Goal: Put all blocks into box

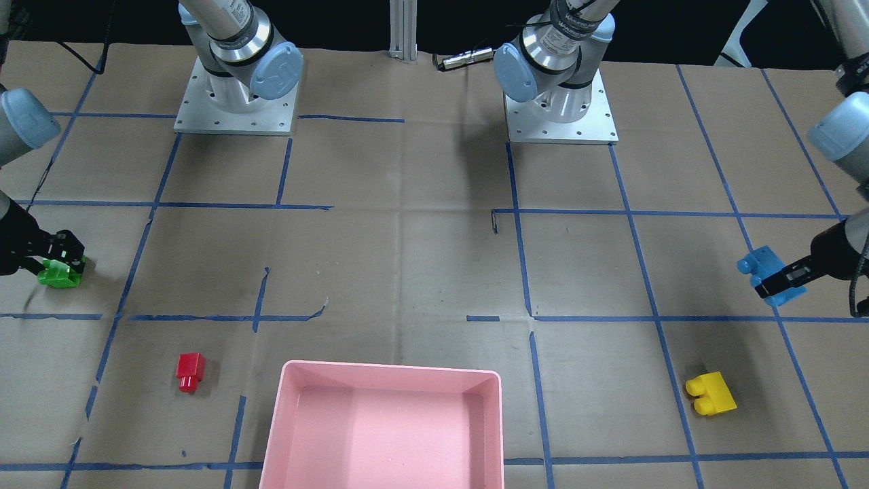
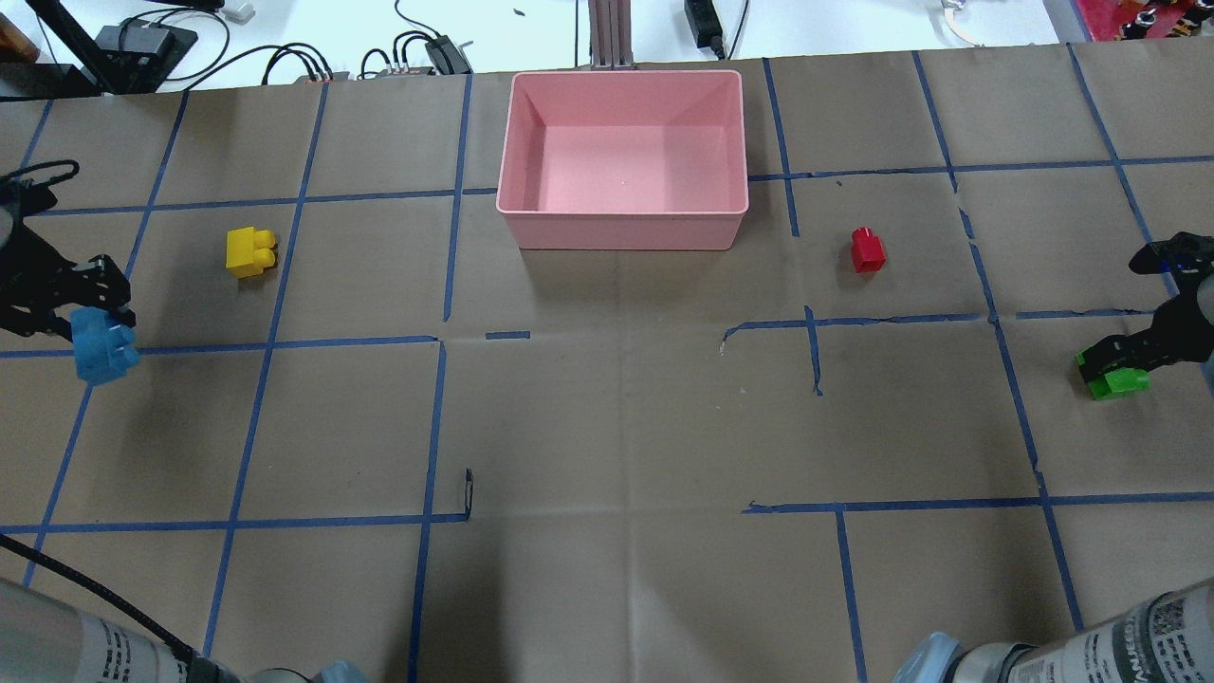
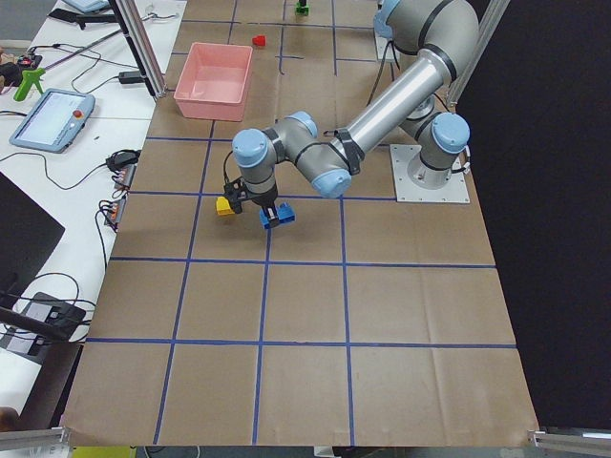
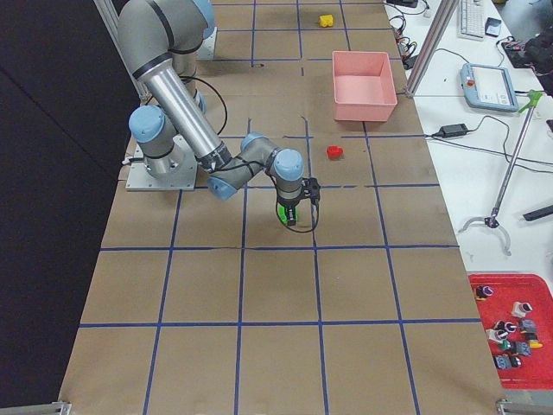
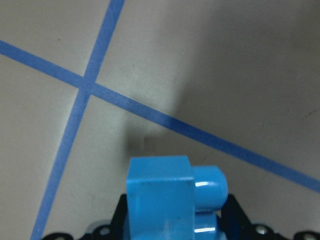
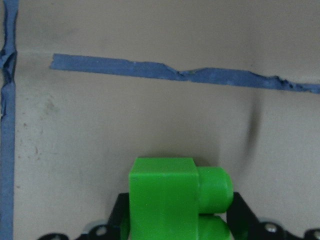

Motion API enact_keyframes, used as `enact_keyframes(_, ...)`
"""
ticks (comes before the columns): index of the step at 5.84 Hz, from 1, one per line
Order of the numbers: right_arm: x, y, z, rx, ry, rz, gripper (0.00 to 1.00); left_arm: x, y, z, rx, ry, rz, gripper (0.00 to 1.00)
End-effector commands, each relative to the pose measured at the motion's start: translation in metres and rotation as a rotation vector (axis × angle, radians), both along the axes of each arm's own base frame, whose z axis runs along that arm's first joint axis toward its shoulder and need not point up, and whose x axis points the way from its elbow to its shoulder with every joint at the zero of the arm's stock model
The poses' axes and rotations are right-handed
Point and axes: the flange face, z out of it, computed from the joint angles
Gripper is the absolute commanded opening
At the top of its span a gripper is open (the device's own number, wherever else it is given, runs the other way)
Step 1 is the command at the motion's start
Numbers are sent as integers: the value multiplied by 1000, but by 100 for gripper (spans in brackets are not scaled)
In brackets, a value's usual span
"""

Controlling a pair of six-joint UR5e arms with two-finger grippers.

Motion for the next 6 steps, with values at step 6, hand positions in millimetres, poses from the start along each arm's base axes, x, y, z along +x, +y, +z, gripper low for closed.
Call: enact_keyframes(6, 27, -124, 213, -102, 110, 80, 4, -429, -157, 106, -185, 23, -284, 10)
